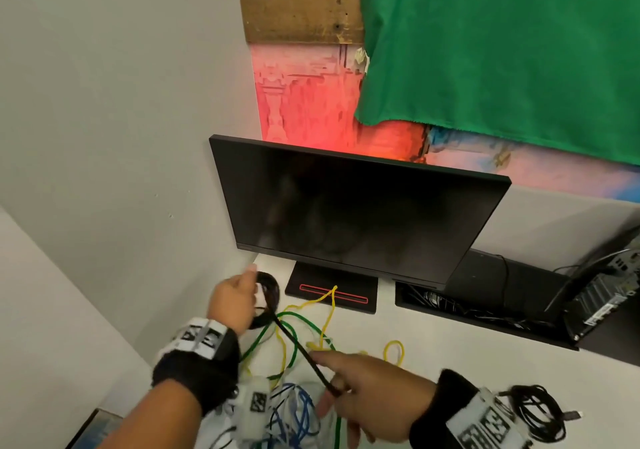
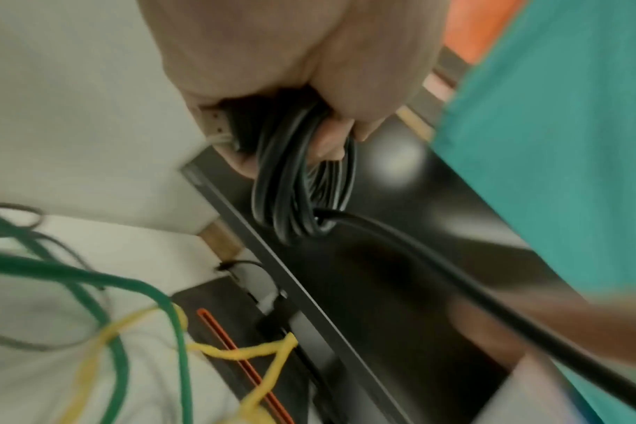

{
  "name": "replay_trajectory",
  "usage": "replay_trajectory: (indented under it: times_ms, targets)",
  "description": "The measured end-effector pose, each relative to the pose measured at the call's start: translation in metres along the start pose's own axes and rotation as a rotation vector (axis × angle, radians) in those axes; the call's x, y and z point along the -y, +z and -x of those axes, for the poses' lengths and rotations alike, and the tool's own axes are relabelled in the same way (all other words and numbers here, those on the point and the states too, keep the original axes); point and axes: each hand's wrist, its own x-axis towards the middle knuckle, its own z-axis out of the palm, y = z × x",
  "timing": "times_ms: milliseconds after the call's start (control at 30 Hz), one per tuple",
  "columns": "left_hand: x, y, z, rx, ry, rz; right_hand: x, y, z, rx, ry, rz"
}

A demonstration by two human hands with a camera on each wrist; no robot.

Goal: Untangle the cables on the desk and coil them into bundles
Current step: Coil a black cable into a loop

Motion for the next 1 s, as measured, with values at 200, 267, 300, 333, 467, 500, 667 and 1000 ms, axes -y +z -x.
replay_trajectory:
  times_ms: [200,267,300,333,467,500,667,1000]
  targets:
    - [0.004,-0.012,0.003,0.197,-0.095,0.262,-0.023,-0.03,0.021,-0.208,0.142,0.505]
    - [-0.006,-0.002,0.013,0.224,-0.095,0.317,-0.023,-0.023,0.013,-0.251,0.128,0.698]
    - [-0.011,0.002,0.017,0.237,-0.089,0.338,-0.023,-0.017,0.008,-0.249,0.114,0.75]
    - [-0.015,0.004,0.022,0.248,-0.087,0.36,-0.023,-0.011,0.001,-0.249,0.1,0.777]
    - [-0.028,0.002,0.03,0.286,-0.152,0.586,-0.03,-0.011,-0.015,-0.394,0.163,0.602]
    - [-0.03,0.001,0.032,0.313,-0.171,0.653,-0.031,-0.015,-0.017,-0.462,0.175,0.51]
    - [-0.037,0.016,0.05,0.472,-0.233,0.866,-0.019,-0.024,-0.035,-0.548,0.003,-0.577]
    - [-0.039,0.03,0.061,0.297,0.195,0.421,-0.011,-0.022,-0.047,-0.552,-0.142,-1.437]
